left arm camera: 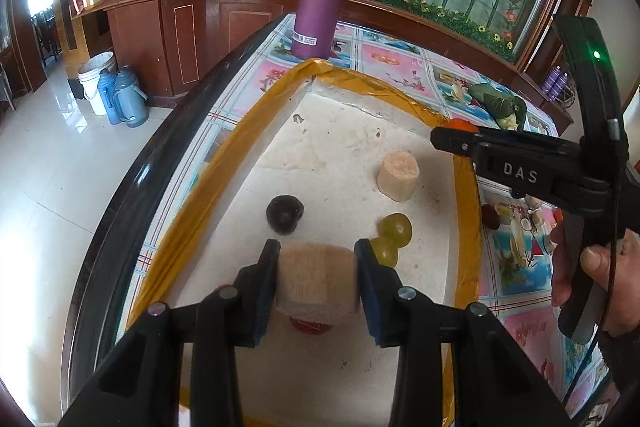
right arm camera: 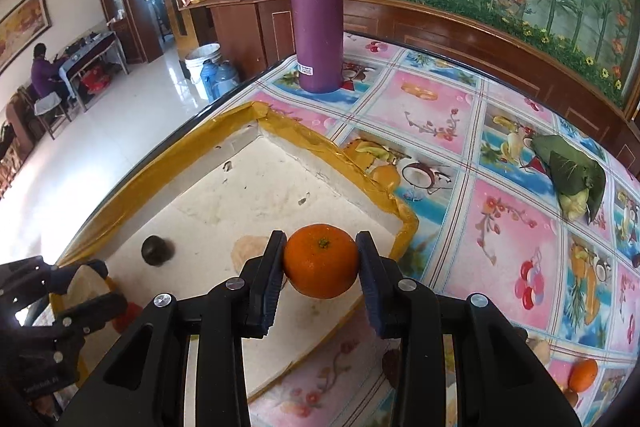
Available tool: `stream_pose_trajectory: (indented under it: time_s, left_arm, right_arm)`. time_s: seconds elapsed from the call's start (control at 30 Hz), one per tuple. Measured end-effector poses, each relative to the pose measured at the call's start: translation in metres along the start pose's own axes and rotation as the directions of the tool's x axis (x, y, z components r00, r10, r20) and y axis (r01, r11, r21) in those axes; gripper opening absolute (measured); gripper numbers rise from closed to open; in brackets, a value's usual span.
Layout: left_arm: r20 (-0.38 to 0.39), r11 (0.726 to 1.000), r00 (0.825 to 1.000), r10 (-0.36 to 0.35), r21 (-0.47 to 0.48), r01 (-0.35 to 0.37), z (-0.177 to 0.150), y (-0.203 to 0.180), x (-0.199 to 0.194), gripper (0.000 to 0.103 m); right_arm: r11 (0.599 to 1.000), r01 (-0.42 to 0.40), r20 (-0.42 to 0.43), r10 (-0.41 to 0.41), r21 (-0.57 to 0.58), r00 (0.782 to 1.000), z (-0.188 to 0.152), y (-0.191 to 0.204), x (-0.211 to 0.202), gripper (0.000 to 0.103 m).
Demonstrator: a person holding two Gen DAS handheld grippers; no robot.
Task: Organize fruits
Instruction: 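Carry the chunk in the left tool while the right tool carries the mandarin to the tray, then open the right tool to drop the mandarin in the tray while the left tool releases the chunk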
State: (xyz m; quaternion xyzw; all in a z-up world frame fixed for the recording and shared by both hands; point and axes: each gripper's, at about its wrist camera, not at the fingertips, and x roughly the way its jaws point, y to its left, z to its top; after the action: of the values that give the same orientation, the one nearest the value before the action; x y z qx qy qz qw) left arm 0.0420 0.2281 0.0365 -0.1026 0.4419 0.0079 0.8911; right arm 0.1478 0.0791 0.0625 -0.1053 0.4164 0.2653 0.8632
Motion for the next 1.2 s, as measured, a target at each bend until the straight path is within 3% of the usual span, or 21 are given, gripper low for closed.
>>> stream_pose_trajectory:
  time_s: [0.57, 0.83, 0.97, 1.2]
  left_arm:
    - [-0.015, 0.999, 0.999, 0.032, -0.001, -0.032, 0.015, -0.003, 0.026, 0.041]
    - [-0.008, 0.995, 0.995, 0.098, 0.032, -0.098, 0.017, -0.008, 0.029, 0.041]
    - [-0.024, 0.995, 0.995, 0.094, 0.016, -0.093, 0.016, -0.004, 0.03, 0.048]
    - [-0.042, 0.996, 0.996, 0.082, -0.02, -0.082, 0.014, 0.003, 0.029, 0.049]
  right_arm:
    - [0.999, 0.007, -0.048, -0.01, -0.051, 0.999, 0.013, -0.002, 0.046, 0.034]
    - [0.998, 0.019, -0.049, -0.021, -0.059, 0.999, 0.008, -0.002, 0.051, 0.035]
    - [0.997, 0.036, -0.056, -0.04, -0.075, 0.998, 0.007, 0.001, 0.052, 0.035]
    - [0.995, 0.056, -0.054, -0.061, -0.087, 0.997, 0.004, 0.004, 0.045, 0.038]
